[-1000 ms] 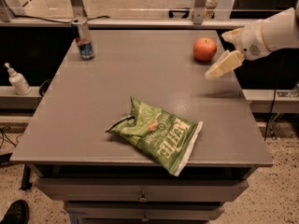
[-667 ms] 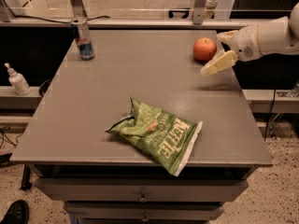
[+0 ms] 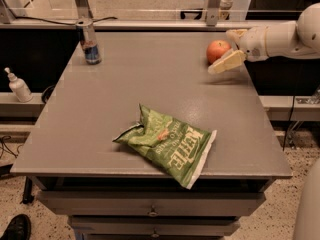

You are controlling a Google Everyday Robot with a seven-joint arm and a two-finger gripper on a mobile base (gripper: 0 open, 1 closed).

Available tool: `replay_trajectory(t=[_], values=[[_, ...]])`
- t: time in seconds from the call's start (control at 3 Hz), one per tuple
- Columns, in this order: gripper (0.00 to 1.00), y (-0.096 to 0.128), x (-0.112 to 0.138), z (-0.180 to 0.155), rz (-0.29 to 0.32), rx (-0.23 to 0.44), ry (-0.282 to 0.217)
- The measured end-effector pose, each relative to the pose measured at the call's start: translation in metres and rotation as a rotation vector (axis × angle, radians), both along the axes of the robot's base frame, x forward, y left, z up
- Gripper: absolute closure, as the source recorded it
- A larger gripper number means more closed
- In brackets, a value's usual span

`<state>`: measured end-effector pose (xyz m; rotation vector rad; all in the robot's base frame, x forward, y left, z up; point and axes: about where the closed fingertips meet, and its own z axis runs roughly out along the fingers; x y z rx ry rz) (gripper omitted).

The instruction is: Move apple near green jalapeno chip bag

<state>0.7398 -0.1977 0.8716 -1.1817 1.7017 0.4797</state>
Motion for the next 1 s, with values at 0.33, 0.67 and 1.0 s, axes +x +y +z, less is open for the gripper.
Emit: replay_trajectory(t=[0.33, 0.67, 1.0], values=[[0.18, -0.009, 0.015, -0.004, -0.042, -0.05, 0.009], [0.41, -0.017, 0.023, -0.011, -0.086, -0.094, 0.046], [0.64, -0.024, 0.022, -0.018, -0.115, -0.128, 0.092]])
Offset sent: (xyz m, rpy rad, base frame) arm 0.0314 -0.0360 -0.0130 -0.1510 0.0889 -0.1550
